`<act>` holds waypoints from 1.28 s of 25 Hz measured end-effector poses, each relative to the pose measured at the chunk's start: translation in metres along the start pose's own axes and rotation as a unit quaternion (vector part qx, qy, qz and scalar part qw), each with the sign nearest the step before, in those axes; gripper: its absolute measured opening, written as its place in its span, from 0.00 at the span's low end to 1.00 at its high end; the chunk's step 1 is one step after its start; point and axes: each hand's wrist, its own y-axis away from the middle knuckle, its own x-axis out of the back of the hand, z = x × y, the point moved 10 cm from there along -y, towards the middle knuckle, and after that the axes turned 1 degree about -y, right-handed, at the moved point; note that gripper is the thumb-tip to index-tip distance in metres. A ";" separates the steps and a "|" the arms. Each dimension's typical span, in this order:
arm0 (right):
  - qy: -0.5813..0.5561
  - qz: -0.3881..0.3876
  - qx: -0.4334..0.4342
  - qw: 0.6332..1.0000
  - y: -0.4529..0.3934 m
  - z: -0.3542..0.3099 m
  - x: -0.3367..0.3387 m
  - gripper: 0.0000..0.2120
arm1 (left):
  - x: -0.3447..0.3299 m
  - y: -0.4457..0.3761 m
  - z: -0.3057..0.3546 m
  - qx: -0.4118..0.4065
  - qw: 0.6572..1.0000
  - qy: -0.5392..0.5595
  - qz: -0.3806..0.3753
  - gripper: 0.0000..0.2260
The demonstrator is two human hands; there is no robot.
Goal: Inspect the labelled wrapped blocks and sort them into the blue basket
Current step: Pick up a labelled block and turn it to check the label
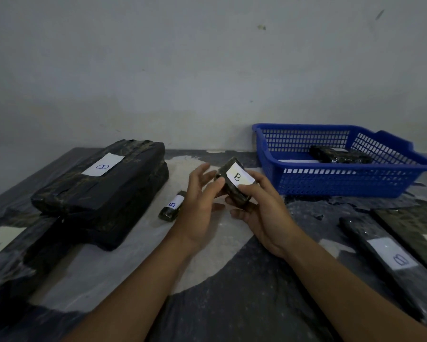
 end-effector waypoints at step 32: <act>0.025 -0.051 0.029 0.998 0.001 -0.001 -0.011 0.12 | -0.005 0.001 0.015 -0.087 0.991 -0.097 -0.028 0.08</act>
